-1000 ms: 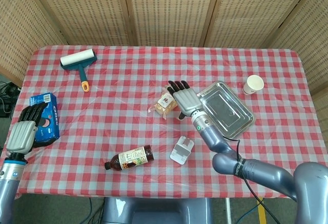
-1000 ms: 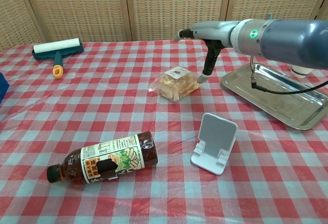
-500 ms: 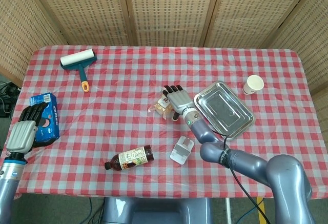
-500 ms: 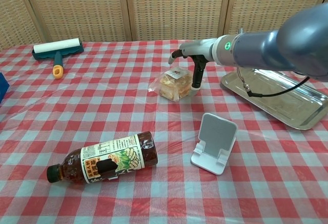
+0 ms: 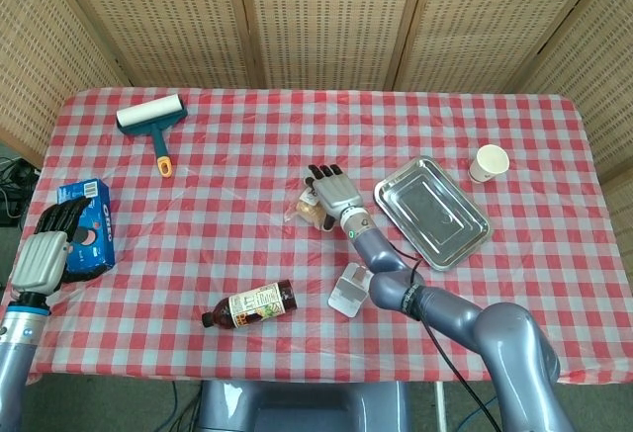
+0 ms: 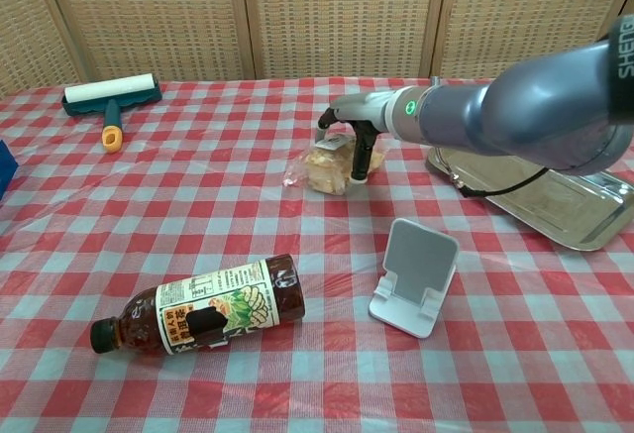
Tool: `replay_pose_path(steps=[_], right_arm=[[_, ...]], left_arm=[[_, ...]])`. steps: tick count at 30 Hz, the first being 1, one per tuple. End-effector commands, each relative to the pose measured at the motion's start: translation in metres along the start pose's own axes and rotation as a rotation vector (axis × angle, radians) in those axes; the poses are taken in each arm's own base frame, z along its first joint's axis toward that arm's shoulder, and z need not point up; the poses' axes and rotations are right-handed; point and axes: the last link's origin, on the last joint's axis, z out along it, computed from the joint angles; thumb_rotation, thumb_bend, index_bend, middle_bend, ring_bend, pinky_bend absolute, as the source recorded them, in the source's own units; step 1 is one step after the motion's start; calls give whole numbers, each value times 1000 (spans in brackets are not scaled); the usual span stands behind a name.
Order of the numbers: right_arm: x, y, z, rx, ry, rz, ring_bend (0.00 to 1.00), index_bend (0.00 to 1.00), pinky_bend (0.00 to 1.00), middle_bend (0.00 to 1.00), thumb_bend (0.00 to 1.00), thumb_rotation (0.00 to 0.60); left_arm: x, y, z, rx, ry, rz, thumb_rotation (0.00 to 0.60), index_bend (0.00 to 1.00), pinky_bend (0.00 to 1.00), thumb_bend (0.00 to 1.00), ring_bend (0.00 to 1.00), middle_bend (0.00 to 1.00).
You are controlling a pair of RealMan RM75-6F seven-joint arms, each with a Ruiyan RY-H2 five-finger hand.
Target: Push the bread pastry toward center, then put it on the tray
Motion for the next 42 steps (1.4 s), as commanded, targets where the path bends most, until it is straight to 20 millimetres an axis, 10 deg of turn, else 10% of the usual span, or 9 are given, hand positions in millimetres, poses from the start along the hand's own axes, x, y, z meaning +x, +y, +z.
replay_pose_path(steps=[1,6,18,27,42], right_arm=[[-5,-4,3,4,9,-4,120,383,228,187,125,600],[-8,-6,4,8,48,6,392,551,388,430,164,600],[30,-3,-14,72,205,16,410,582,392,441,169,600],[50,48,-47,-31,264,-24,409,570,392,432,169,600],[15,143,-92,-248,203,20,409,573,390,427,169,600]], left_arm=[[0,-1,0,0,0,-1,600,0,0,0,0,0],[0,-2,-1,3,0,-4,600,0,0,0,0,0],[2,0,-2,-3,8,-7,600,0,0,0,0,0],[1,6,-6,-27,13,11,600,0,0,0,0,0],[0,19,-13,-73,26,35,600,0,0,0,0,0]])
